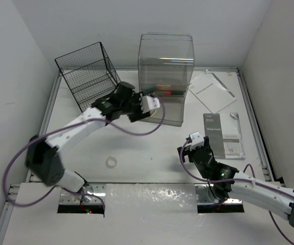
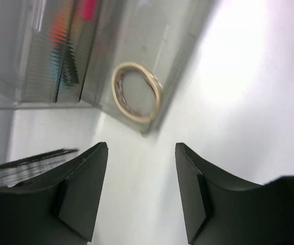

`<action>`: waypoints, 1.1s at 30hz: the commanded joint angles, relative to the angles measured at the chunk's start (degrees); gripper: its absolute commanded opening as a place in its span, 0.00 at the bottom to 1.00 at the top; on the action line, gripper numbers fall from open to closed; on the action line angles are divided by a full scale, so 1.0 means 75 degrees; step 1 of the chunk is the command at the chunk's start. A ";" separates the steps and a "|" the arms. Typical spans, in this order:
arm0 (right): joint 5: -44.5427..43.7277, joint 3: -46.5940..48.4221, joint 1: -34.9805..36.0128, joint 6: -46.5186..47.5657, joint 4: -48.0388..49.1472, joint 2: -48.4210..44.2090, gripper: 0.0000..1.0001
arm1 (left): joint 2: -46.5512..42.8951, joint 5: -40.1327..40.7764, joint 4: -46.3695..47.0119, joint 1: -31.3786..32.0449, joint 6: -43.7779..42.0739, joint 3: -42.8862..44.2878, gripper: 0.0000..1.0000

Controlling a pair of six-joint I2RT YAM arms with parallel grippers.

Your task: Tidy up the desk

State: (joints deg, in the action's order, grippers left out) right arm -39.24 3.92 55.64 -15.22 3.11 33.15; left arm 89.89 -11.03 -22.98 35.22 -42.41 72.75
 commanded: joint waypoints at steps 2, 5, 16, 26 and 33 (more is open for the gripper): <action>0.0170 0.0286 0.0047 -0.0068 -0.0005 -0.0119 0.96 | -0.2266 -0.0970 -0.3356 -0.0044 -0.2745 -0.1548 0.54; 0.0182 0.0262 0.0047 0.0014 0.0252 -0.0037 0.96 | -0.3358 0.0307 -0.3579 -0.0044 -0.2993 -0.2759 0.54; 0.0638 0.0660 0.0047 0.0190 0.0569 0.1006 0.96 | -0.3455 0.0088 -0.2890 -0.0056 -0.2115 -0.4578 0.57; 0.0323 0.0274 0.0047 0.0155 0.0323 0.0105 0.96 | -0.1872 0.0110 -0.1930 -0.0079 -0.2067 -0.4919 0.51; 0.0111 0.0121 0.0035 0.0132 0.0101 -0.0283 0.96 | -0.1439 0.0136 -0.1107 -0.0184 -0.1845 -0.4990 0.16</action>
State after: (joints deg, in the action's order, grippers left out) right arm -36.91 5.26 55.64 -13.93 3.84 31.77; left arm 77.21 -9.02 -36.32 34.57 -56.93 34.65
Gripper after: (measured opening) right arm 0.959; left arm 0.203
